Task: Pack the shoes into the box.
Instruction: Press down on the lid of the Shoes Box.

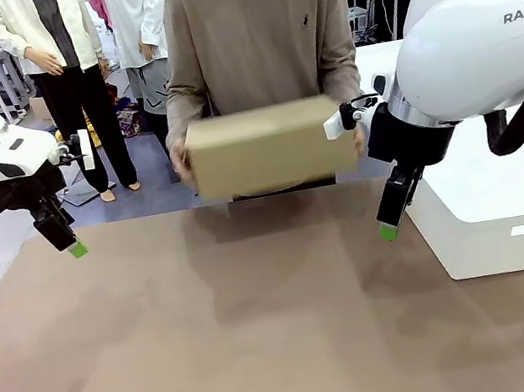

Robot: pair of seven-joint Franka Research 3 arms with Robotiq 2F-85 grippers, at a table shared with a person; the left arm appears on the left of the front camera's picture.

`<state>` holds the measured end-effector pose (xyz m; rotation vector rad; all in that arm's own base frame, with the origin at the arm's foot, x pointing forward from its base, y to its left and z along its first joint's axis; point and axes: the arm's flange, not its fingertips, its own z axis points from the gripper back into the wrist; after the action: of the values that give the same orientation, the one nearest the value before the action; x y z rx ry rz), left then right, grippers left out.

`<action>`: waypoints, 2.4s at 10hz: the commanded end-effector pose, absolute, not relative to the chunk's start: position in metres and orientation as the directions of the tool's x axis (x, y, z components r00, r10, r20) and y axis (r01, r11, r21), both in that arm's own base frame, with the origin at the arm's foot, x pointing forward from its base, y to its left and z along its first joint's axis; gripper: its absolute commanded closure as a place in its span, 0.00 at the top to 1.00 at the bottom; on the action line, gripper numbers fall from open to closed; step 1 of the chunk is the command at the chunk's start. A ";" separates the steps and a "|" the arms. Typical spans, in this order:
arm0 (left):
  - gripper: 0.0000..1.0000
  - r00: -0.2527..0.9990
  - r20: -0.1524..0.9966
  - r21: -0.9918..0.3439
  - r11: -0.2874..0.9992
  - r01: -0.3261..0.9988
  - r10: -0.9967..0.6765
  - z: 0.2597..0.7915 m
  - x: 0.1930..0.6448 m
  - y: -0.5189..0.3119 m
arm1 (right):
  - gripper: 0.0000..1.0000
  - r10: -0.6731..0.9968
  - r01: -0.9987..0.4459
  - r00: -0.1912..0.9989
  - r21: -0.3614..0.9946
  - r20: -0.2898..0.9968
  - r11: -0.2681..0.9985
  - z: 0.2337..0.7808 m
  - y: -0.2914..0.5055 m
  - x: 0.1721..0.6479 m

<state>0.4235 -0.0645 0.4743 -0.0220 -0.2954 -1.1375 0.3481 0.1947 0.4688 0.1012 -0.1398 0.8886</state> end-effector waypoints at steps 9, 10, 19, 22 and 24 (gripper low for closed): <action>1.00 0.370 0.235 0.140 0.408 0.902 -0.899 0.475 0.422 -0.061 | 1.00 0.766 -0.779 0.622 0.033 0.161 0.626 0.472 0.194 0.347; 1.00 0.370 0.235 0.140 0.408 0.902 -0.899 0.475 0.422 -0.061 | 1.00 0.766 -0.779 0.622 0.033 0.161 0.626 0.472 0.194 0.347; 1.00 0.370 0.235 0.140 0.408 0.902 -0.899 0.475 0.422 -0.061 | 1.00 0.766 -0.779 0.622 0.033 0.161 0.626 0.472 0.194 0.347; 1.00 0.370 0.235 0.140 0.408 0.902 -0.899 0.475 0.422 -0.061 | 1.00 0.766 -0.779 0.622 0.033 0.161 0.626 0.472 0.194 0.347; 1.00 0.370 0.235 0.140 0.408 0.902 -0.899 0.475 0.422 -0.061 | 1.00 0.766 -0.779 0.622 0.033 0.161 0.626 0.472 0.194 0.347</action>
<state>0.4235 -0.0645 0.4743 -0.0219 -0.2954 -1.1375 0.3477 0.1946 0.4693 0.1011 -0.1398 0.8890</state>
